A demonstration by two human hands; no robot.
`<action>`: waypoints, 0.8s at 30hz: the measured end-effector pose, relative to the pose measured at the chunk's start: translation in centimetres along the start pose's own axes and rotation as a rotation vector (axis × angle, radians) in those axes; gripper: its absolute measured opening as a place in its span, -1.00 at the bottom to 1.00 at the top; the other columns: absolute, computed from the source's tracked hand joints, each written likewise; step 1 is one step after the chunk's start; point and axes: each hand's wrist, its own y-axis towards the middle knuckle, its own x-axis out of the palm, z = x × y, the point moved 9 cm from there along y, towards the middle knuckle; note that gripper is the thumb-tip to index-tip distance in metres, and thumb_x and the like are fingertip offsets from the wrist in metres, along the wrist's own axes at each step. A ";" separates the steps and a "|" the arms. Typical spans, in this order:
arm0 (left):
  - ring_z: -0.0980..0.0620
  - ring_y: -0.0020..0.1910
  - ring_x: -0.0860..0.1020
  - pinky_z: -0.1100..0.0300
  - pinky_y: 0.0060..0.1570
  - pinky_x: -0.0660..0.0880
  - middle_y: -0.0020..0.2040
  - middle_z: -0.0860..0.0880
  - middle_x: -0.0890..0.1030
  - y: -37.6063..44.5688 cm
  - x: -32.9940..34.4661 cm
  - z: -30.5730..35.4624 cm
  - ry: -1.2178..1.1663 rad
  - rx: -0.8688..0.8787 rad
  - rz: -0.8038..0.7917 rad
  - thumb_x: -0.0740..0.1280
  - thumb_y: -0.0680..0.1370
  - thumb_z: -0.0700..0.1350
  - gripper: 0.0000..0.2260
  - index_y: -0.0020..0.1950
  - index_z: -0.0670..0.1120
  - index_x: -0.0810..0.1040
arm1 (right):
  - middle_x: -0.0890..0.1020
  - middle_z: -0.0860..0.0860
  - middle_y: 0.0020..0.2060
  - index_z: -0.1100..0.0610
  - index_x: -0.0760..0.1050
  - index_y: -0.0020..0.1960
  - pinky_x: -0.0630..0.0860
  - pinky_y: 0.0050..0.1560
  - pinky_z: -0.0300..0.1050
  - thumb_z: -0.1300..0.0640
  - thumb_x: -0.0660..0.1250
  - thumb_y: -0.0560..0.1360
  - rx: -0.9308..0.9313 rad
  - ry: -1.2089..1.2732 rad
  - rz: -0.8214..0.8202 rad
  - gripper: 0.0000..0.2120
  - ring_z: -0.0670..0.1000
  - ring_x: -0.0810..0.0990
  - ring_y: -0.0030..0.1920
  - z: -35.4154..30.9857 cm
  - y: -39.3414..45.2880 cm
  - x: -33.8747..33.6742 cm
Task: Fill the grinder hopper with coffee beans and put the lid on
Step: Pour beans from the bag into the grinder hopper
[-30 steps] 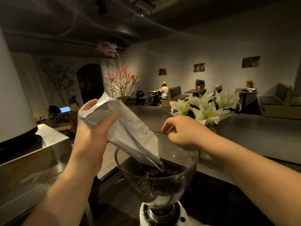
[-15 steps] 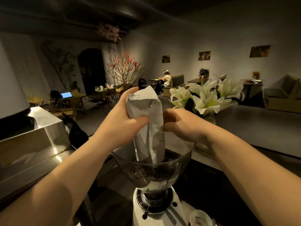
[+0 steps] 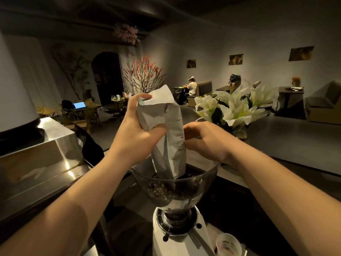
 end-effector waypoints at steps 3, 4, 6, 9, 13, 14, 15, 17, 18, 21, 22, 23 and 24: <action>0.34 0.03 0.65 0.36 0.00 0.58 0.03 0.21 0.66 0.2 0.1 0.0 -0.045 0.008 -0.031 0.47 0.57 -0.28 -0.35 0.49 0.06 0.19 | 0.72 -0.19 0.27 -0.10 0.57 0.47 0.63 0.37 0.08 -0.14 0.47 0.58 0.000 -0.025 -0.057 -0.52 -0.13 0.69 0.25 -0.3 -0.1 0.4; 0.35 0.02 0.65 0.38 0.00 0.58 -0.03 0.27 0.67 0.4 0.3 -0.1 -0.046 0.010 -0.064 0.46 0.58 -0.29 -0.34 0.50 0.04 0.16 | 0.71 -0.19 0.28 -0.12 0.56 0.48 0.62 0.38 0.09 -0.20 0.46 0.55 -0.001 -0.030 -0.070 -0.47 -0.12 0.68 0.26 -0.4 -0.1 0.4; 0.32 0.04 0.66 0.36 0.04 0.59 -0.06 0.36 0.67 0.4 0.8 0.0 -0.045 0.022 -0.125 0.46 0.58 -0.30 -0.31 0.52 0.03 0.12 | 0.71 -0.20 0.27 -0.17 0.57 0.46 0.61 0.37 0.10 -0.24 0.45 0.53 -0.015 -0.035 -0.094 -0.49 -0.12 0.68 0.25 -0.6 -0.2 0.5; 0.24 0.15 0.66 0.29 0.10 0.60 0.13 0.17 0.64 0.3 0.0 0.0 -0.139 0.062 -0.066 0.44 0.57 -0.39 -0.32 0.55 -0.09 0.15 | 0.74 -0.23 0.23 -0.23 0.64 0.38 0.61 0.34 0.13 -0.25 0.42 0.61 -0.034 -0.088 -0.145 -0.64 -0.11 0.70 0.23 -0.9 -0.4 0.8; 0.23 0.17 0.64 0.31 0.07 0.59 0.28 -0.05 0.57 -0.1 -2.5 -0.3 -0.309 0.095 0.172 0.46 0.58 -0.30 -0.41 0.52 -0.07 0.27 | 0.76 -0.24 0.19 -0.22 0.71 0.31 0.60 0.34 0.19 -0.36 0.37 0.60 -0.030 -0.155 -0.182 -0.61 -0.08 0.70 0.21 -0.6 -0.2 1.4; 0.22 0.18 0.64 0.31 0.08 0.59 0.28 -0.04 0.58 -0.1 -2.4 -0.2 -0.312 0.102 0.175 0.48 0.56 -0.24 -0.40 0.52 -0.04 0.29 | 0.77 -0.24 0.17 -0.21 0.73 0.28 0.62 0.31 0.18 -0.37 0.38 0.59 -0.041 -0.164 -0.183 -0.61 -0.08 0.71 0.18 -0.6 -0.1 1.4; 0.21 0.19 0.64 0.30 0.09 0.59 0.30 -0.04 0.58 -0.1 -2.2 -0.1 -0.303 0.112 0.158 0.48 0.53 -0.19 -0.37 0.54 -0.02 0.29 | 0.77 -0.24 0.14 -0.19 0.74 0.26 0.63 0.27 0.16 -0.36 0.40 0.59 -0.055 -0.177 -0.193 -0.62 -0.09 0.71 0.14 -0.7 -0.1 1.5; 0.16 0.24 0.63 0.23 0.16 0.61 0.37 -0.08 0.54 -0.2 -1.9 0.0 -0.293 0.133 0.125 0.49 0.50 -0.15 -0.27 0.59 0.05 0.25 | 0.78 -0.26 0.08 -0.17 0.76 0.23 0.64 0.22 0.13 -0.27 0.43 0.61 -0.074 -0.186 -0.223 -0.69 -0.11 0.71 0.07 -0.9 -0.1 1.7; 0.11 0.30 0.61 0.14 0.23 0.61 0.42 -0.11 0.50 -0.3 -2.0 0.0 -0.293 0.145 0.129 0.53 0.48 -0.10 -0.23 0.61 0.13 0.23 | 0.77 -0.28 0.04 -0.17 0.77 0.22 0.64 0.21 0.11 -0.24 0.45 0.61 -0.069 -0.181 -0.239 -0.72 -0.11 0.70 0.05 -0.9 -0.1 1.7; -0.08 0.45 0.50 -0.11 0.37 0.56 0.53 -0.13 0.36 -0.6 -2.7 0.1 -0.263 0.186 0.197 0.55 0.42 0.06 -0.22 0.55 0.37 0.27 | 0.78 -0.29 0.07 -0.23 0.77 0.19 0.62 0.26 0.07 -0.26 0.46 0.59 -0.051 -0.224 -0.279 -0.75 -0.08 0.71 0.11 -0.7 0.0 2.1; -0.09 0.48 0.47 -0.13 0.38 0.55 0.54 -0.12 0.33 -0.7 -2.9 0.2 -0.254 0.198 0.210 0.55 0.43 0.07 -0.25 0.53 0.40 0.29 | 0.79 -0.29 0.08 -0.25 0.77 0.18 0.60 0.30 0.06 -0.28 0.45 0.58 -0.053 -0.246 -0.295 -0.75 -0.07 0.70 0.14 -0.8 0.1 2.4; -0.11 0.50 0.45 -0.15 0.40 0.54 0.55 -0.12 0.32 -0.7 -3.0 0.1 -0.251 0.210 0.213 0.55 0.44 0.06 -0.27 0.52 0.40 0.31 | 0.79 -0.29 0.08 -0.28 0.77 0.16 0.55 0.36 0.04 -0.29 0.45 0.58 -0.058 -0.286 -0.311 -0.77 -0.07 0.68 0.18 -0.7 0.1 2.6; -0.13 0.50 0.44 -0.17 0.40 0.53 0.54 -0.14 0.32 -0.6 -3.0 0.1 -0.244 0.218 0.206 0.55 0.45 0.06 -0.29 0.52 0.38 0.34 | 0.78 -0.30 0.08 -0.29 0.77 0.16 0.48 0.41 0.00 -0.28 0.43 0.59 -0.060 -0.335 -0.327 -0.78 -0.08 0.65 0.21 -0.8 0.1 2.7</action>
